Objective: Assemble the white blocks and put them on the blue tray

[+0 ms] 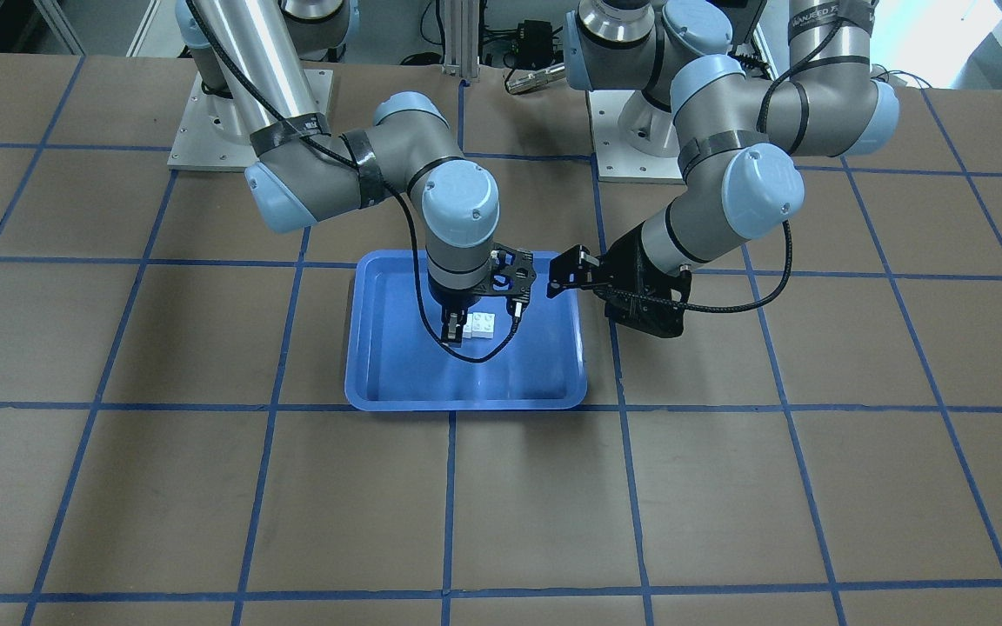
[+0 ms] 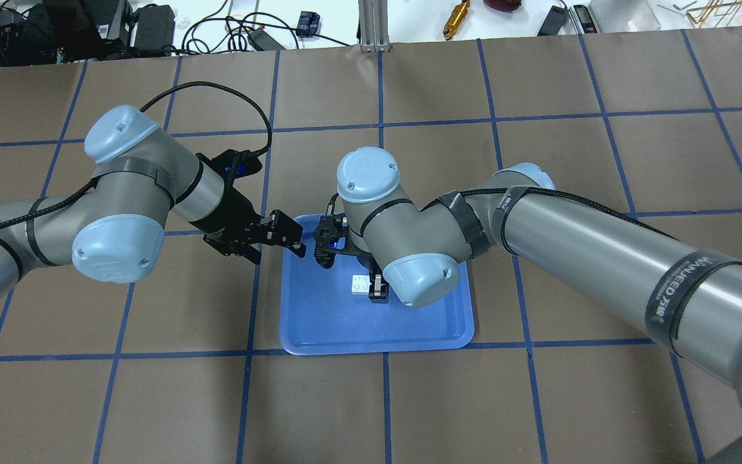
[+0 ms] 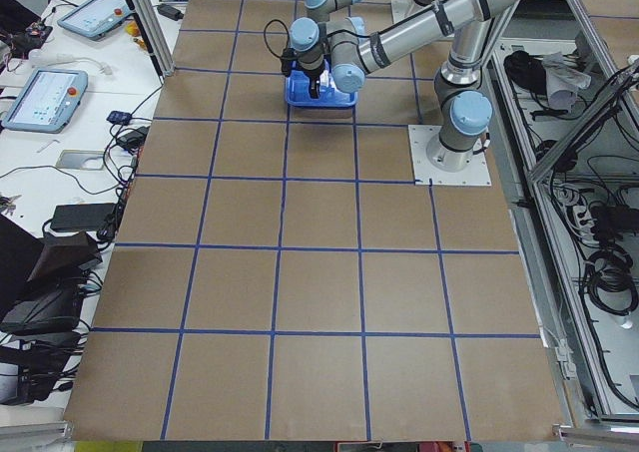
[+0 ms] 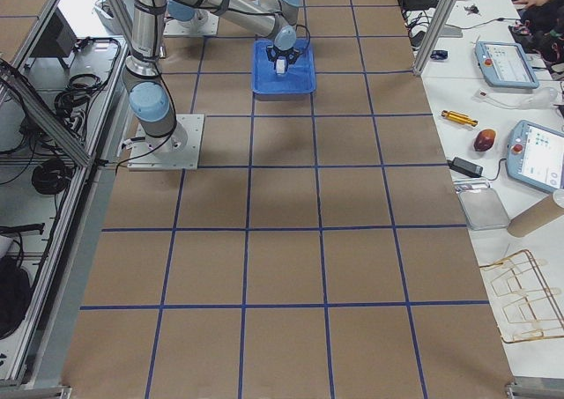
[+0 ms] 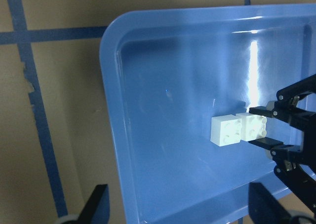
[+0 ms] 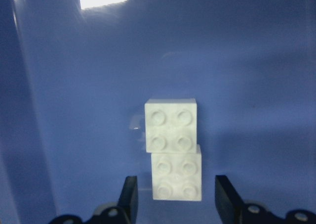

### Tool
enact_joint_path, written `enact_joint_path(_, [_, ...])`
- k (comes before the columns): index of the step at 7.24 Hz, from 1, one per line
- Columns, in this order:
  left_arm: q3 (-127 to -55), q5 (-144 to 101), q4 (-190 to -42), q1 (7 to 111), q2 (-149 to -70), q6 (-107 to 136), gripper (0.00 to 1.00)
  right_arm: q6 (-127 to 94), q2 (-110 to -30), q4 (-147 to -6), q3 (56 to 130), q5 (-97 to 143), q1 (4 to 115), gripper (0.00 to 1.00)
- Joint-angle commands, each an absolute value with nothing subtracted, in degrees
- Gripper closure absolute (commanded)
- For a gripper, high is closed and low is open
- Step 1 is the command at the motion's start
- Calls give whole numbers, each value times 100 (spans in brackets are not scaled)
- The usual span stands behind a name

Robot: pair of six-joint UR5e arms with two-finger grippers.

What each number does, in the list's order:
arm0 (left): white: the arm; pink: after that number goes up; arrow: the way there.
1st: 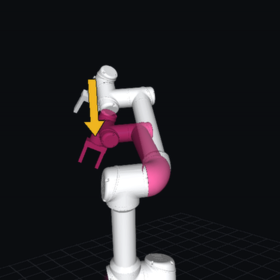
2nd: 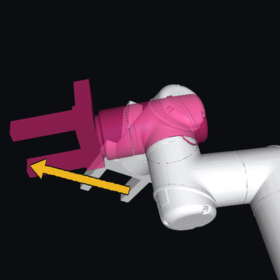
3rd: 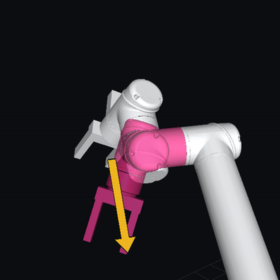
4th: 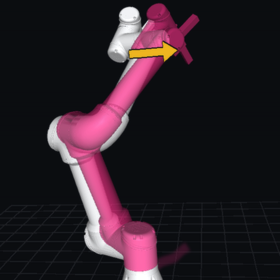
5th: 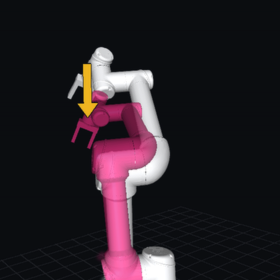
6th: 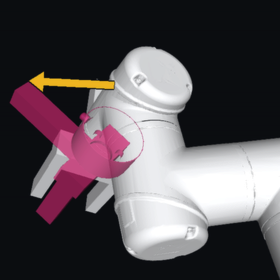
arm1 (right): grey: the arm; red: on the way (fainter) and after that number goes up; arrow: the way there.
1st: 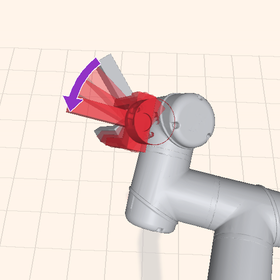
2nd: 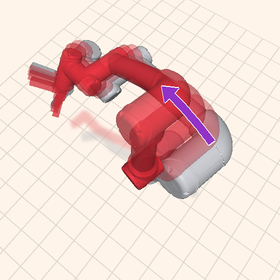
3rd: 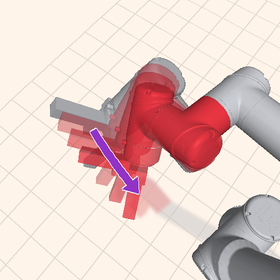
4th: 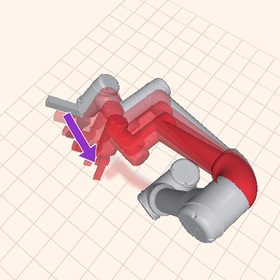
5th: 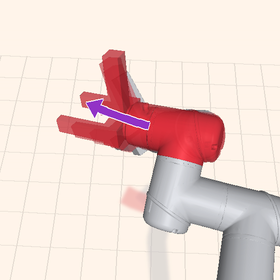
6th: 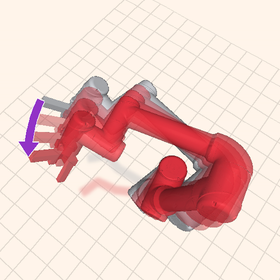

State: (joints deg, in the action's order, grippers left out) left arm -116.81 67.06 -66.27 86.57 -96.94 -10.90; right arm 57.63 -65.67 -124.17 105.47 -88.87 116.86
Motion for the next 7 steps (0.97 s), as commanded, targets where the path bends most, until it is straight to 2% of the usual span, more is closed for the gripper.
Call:
enact_joint_path(1, [-11681,6706,-6627,8657,-9694,-1090,0,5766,-6592,-12393,10538,-8894,11689,36])
enact_joint_path(2, [-11655,6706,-6627,8657,-9686,-1081,0,5774,-6618,-12366,10486,-8938,11620,30])
enact_joint_path(3, [-11576,6723,-6670,8657,-9599,-1072,0,5774,-6618,-12375,10477,-8938,11567,15])
enact_joint_path(5, [-10798,7159,-7561,8649,-9327,-1063,0,5766,-6801,-12314,10468,-8939,11366,16])
enact_joint_path(7, [-9402,7918,-9030,8648,-9281,-1090,0,5478,-7467,-11578,10433,-8912,10753,11])
